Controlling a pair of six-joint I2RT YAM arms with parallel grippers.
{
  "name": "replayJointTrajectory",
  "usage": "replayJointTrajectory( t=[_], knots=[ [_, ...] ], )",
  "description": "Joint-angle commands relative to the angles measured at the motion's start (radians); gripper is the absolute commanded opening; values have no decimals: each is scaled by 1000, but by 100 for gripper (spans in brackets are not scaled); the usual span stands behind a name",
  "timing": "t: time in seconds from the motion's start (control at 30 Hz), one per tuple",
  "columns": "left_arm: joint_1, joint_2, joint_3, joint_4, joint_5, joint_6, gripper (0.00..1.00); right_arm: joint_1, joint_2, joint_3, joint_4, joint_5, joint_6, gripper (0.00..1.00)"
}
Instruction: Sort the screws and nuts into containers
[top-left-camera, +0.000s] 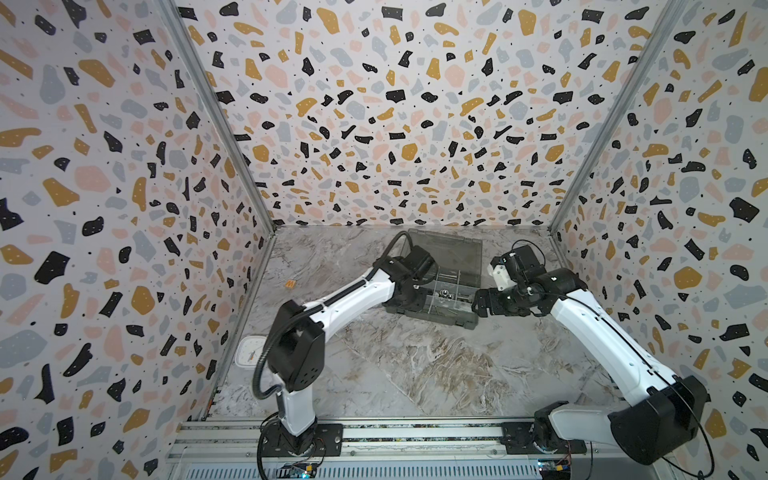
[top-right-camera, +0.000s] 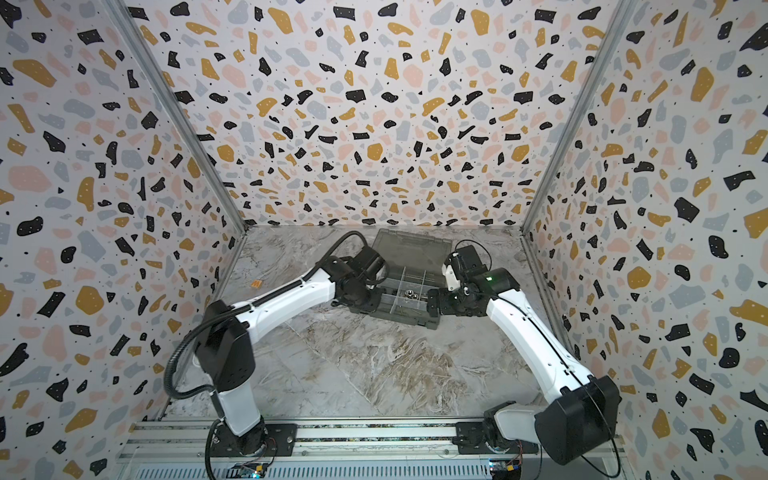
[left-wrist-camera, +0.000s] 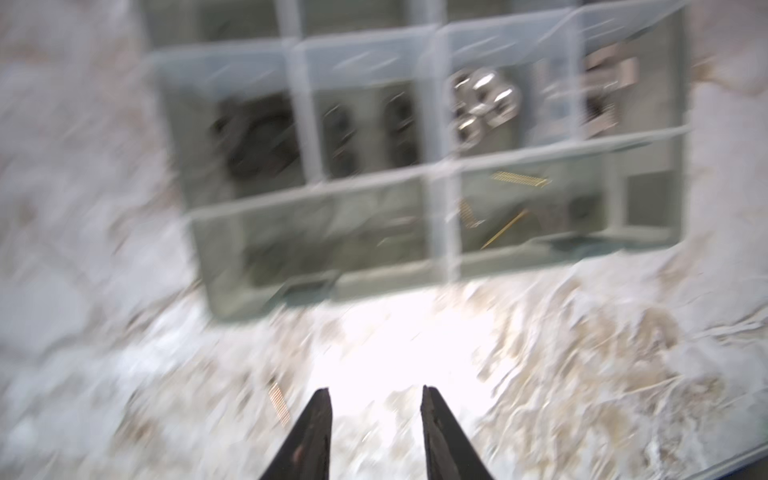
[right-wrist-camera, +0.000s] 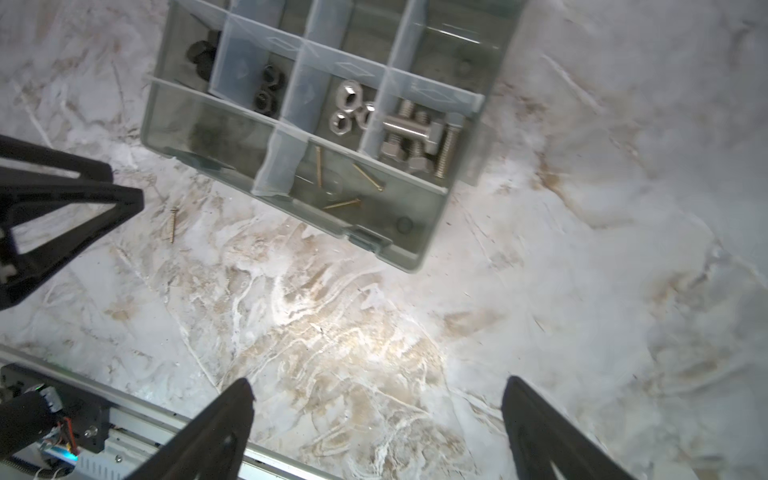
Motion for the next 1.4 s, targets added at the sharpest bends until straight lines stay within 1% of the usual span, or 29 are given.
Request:
replayJointTrajectory(
  t=[0.0, 0.13, 0.23, 0.3, 0.53, 0.7, 0.83, 0.97, 1.03, 1.1, 1.2, 1.3, 1.37],
  knots=[
    [53, -95, -176, 65, -46, -57, 40, 52, 45, 68, 63, -35, -27, 95],
    [87, -174, -352, 149, -40, -87, 41, 96, 125, 137, 78, -48, -48, 95],
    [90, -176, -420, 224, -25, -101, 41, 113, 172, 187, 67, -49, -67, 95],
    [90, -155, -434, 258, -18, -101, 41, 117, 195, 218, 52, -46, -78, 95],
    [90, -61, -437, 338, -3, -85, 41, 117, 217, 274, 15, -31, -88, 95],
    [92, 0, -419, 345, 2, -59, 38, 118, 203, 263, 6, -5, -73, 95],
    [99, 21, -411, 338, 3, -36, 36, 118, 197, 257, 6, 4, -58, 95],
    [116, 35, -408, 332, 18, -16, 31, 117, 199, 261, 7, 9, -48, 95],
    [123, 43, -403, 328, 29, -5, 23, 117, 203, 263, 5, 15, -46, 95],
    [124, 51, -397, 320, 32, 2, 19, 117, 205, 268, 0, 21, -45, 95],
    [124, 58, -386, 307, 46, 10, 18, 117, 207, 269, -6, 30, -45, 95],
    [124, 59, -376, 298, 52, 12, 13, 118, 209, 265, -8, 37, -44, 95],
    [124, 59, -369, 290, 56, 12, 12, 118, 209, 262, -10, 37, -45, 95]
  ],
)
